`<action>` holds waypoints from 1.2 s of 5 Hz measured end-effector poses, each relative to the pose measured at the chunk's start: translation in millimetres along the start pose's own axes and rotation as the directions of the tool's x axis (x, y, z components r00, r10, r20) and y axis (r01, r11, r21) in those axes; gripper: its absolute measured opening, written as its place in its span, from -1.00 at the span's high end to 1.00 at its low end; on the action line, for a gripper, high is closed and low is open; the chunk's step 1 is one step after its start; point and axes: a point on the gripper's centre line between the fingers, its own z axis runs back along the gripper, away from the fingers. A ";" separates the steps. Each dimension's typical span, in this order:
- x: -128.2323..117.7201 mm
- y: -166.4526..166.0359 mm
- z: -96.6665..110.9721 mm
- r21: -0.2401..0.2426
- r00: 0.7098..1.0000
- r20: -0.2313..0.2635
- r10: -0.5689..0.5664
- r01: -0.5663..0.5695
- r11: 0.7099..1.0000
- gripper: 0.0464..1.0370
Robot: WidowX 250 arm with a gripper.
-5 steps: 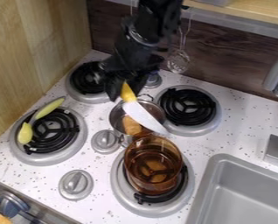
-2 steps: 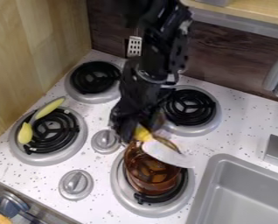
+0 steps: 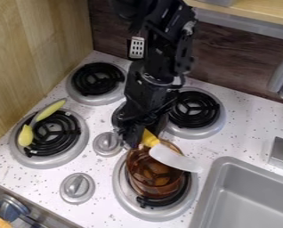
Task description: Puts the yellow knife in a can
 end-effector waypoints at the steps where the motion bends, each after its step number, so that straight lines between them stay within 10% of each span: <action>1: -8.6 -6.9 -9.6 0.011 1.000 0.009 0.011 -0.011 1.000 0.08; 3: -22.9 -24.0 -23.6 -0.047 0.998 -0.011 0.055 -0.055 0.997 -0.07; 4: -22.8 -23.9 -22.1 -0.048 0.993 0.032 0.115 -0.113 0.992 -0.65; 6: -24.3 -18.6 -22.6 -0.016 0.988 0.028 0.154 -0.154 0.988 -0.92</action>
